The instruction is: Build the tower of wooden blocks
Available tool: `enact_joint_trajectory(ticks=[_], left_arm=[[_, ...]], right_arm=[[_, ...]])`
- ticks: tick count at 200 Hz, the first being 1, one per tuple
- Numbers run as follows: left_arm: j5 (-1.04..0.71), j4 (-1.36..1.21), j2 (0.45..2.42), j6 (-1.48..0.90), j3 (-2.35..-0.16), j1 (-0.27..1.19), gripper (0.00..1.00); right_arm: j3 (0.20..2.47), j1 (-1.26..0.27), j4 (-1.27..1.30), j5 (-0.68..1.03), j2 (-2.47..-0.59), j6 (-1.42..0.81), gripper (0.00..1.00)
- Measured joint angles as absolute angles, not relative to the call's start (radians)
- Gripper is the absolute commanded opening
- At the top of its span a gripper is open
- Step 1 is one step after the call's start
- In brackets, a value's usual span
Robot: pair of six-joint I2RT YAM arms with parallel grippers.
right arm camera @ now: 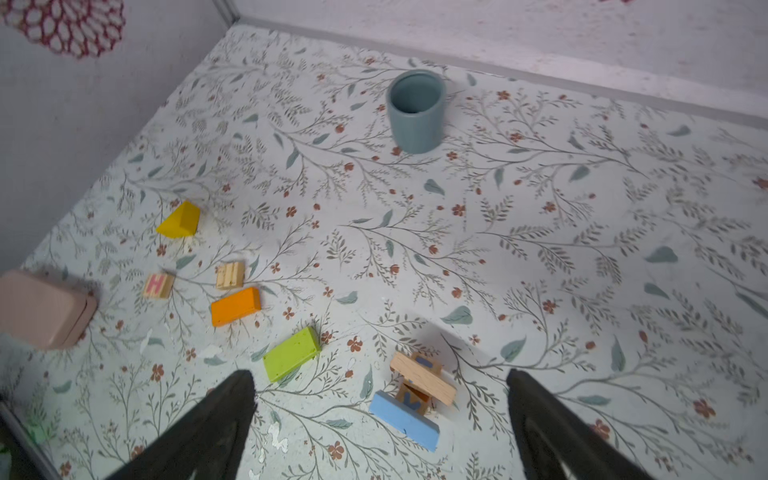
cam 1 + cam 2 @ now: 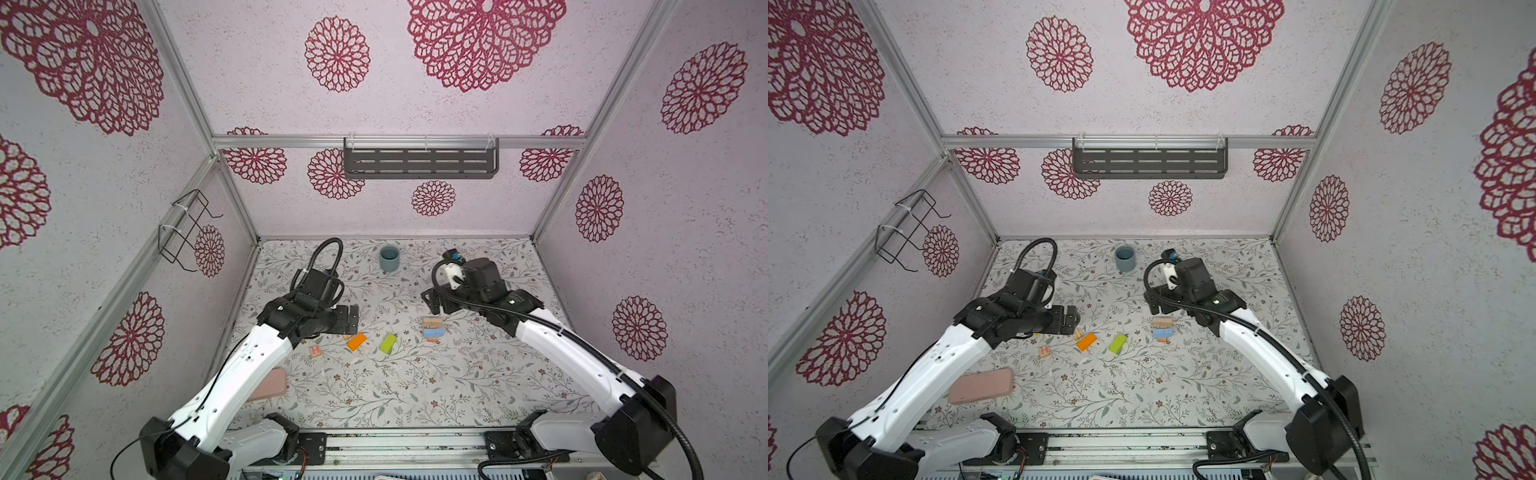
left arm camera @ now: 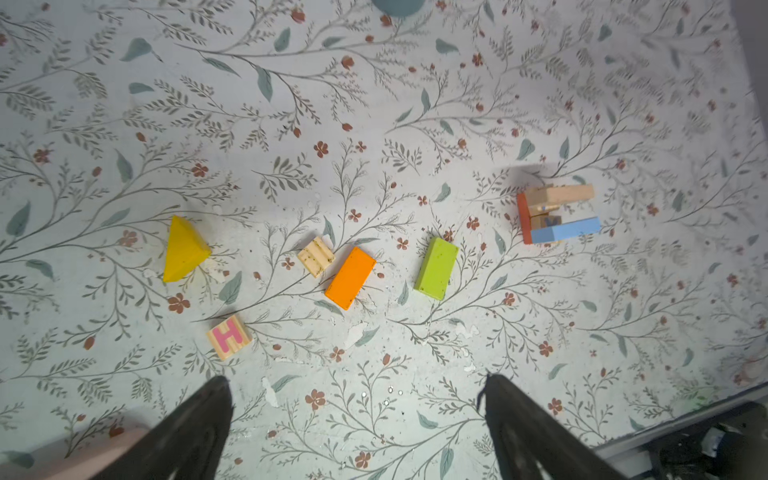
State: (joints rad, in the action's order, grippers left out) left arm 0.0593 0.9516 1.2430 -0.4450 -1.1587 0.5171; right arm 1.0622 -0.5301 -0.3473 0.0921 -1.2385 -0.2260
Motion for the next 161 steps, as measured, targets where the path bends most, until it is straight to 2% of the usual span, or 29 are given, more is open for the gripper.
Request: enact_joint_trajectory(ticks=[7,43,78,138,161], left_arm=[[0.062,0.940,1.274,-0.445,-1.159,0.526,1.00],[0.062,0.863,1.427,-0.457,-1.163,0.559,0.88],[0.073,0.809,1.591,-0.462,-1.199,0.604,0.84],[0.040,0.725,1.788,-0.466,-1.264,0.676,0.72],[0.018,0.706,1.832,-0.466,-1.280,0.689,0.71]], right_arm=[[1.023,-0.497,-0.327,0.107,-1.208,-0.247,0.99],[0.848,-0.313,-0.226,0.171,-1.103,-0.354,0.99],[0.746,-0.167,-0.153,0.224,-1.056,-0.425,0.99],[0.707,-0.079,-0.062,0.307,-1.085,-0.481,0.99],[0.691,-0.070,-0.041,0.324,-1.104,-0.495,0.98]])
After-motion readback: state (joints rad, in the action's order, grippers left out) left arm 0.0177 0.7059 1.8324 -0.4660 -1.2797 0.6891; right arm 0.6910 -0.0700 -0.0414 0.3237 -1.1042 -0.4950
